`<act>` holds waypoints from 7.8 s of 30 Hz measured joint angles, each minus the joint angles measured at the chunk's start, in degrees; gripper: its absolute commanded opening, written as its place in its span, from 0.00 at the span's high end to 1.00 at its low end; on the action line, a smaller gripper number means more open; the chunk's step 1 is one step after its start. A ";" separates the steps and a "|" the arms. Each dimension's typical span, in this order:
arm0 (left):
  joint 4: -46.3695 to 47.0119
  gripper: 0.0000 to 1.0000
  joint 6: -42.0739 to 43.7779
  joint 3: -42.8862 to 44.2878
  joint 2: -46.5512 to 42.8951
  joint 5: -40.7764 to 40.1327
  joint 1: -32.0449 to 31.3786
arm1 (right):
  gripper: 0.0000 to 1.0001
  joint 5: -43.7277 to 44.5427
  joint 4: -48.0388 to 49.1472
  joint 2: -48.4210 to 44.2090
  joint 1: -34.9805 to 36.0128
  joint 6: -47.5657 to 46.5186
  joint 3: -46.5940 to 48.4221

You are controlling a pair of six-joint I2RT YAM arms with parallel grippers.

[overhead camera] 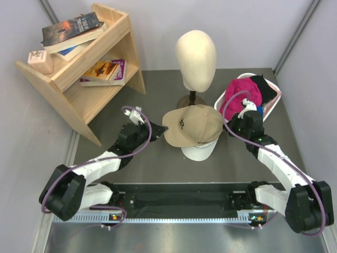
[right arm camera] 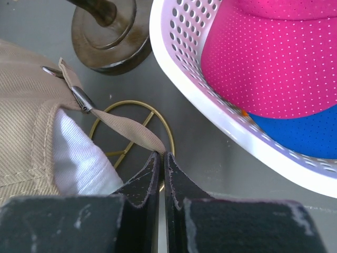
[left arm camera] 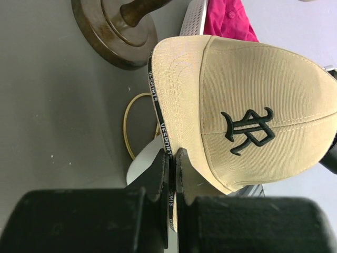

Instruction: Stack the hats

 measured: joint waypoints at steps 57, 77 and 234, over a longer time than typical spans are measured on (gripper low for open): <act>-39.71 0.01 19.23 5.84 -23.69 -20.04 0.66 | 0.33 28.06 -7.45 39.76 -5.84 -13.55 44.87; -42.84 0.01 21.90 7.15 -26.34 -21.88 0.66 | 1.00 31.17 -13.42 31.17 -6.91 -14.27 46.53; 17.70 1.00 -19.32 1.42 -18.08 6.21 0.96 | 1.00 38.49 26.84 2.71 57.72 -5.35 21.86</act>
